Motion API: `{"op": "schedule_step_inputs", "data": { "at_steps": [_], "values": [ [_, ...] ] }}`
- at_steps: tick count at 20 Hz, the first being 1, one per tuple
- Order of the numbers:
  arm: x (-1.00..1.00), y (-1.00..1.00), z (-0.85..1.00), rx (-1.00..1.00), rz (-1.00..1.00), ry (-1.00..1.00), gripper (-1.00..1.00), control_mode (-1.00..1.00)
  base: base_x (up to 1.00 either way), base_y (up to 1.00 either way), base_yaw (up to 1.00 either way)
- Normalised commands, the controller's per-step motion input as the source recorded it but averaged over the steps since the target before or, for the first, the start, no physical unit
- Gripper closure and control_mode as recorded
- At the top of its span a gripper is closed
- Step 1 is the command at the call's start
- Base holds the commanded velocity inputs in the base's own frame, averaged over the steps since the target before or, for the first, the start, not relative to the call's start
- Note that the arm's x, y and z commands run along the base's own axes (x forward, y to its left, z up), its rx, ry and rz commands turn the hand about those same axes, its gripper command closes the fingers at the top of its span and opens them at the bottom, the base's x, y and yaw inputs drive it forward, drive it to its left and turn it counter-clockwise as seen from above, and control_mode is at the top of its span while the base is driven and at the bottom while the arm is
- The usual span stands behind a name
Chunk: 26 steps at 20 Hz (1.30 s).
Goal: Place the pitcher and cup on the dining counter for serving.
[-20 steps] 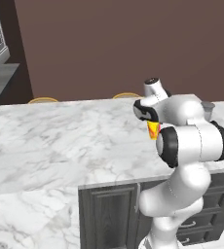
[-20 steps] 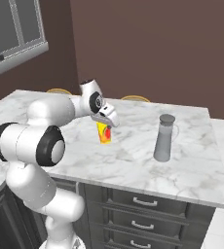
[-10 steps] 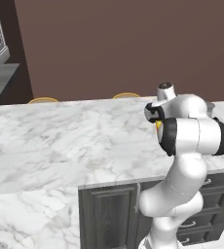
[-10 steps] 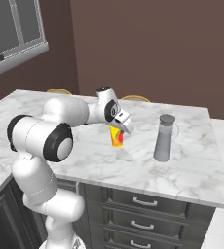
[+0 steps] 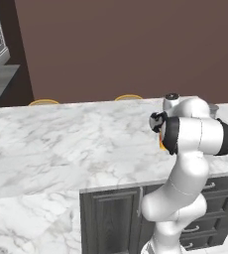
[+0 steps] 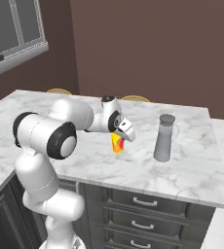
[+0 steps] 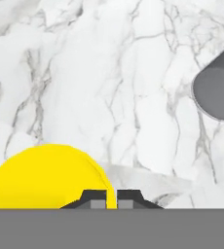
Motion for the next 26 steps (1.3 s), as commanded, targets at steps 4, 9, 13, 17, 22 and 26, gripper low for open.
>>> {"op": "schedule_step_inputs", "data": {
  "at_steps": [4, 9, 13, 17, 22, 26],
  "values": [
    [-0.09, 0.00, -0.39, 0.06, 0.00, -0.02, 1.00, -1.00, 0.00, 0.00, 0.00],
    [-0.02, 0.00, -0.08, 0.02, 0.00, -0.01, -1.00, -1.00, 0.00, 0.00, 0.00],
    [-0.12, 0.00, 0.22, 0.00, -0.01, 0.00, -1.00, -1.00, 0.00, 0.00, 0.00],
    [-0.34, 0.00, 0.66, 0.00, -0.02, 0.00, -1.00, -1.00, 0.00, 0.00, 0.00],
    [-0.76, 0.00, 0.98, 0.01, -0.01, -0.03, -1.00, -1.00, 0.00, 0.00, 0.00],
    [-1.00, 0.08, 0.75, 0.01, 0.00, -0.13, -1.00, -1.00, 0.00, 0.00, 0.00]
  ]
}}
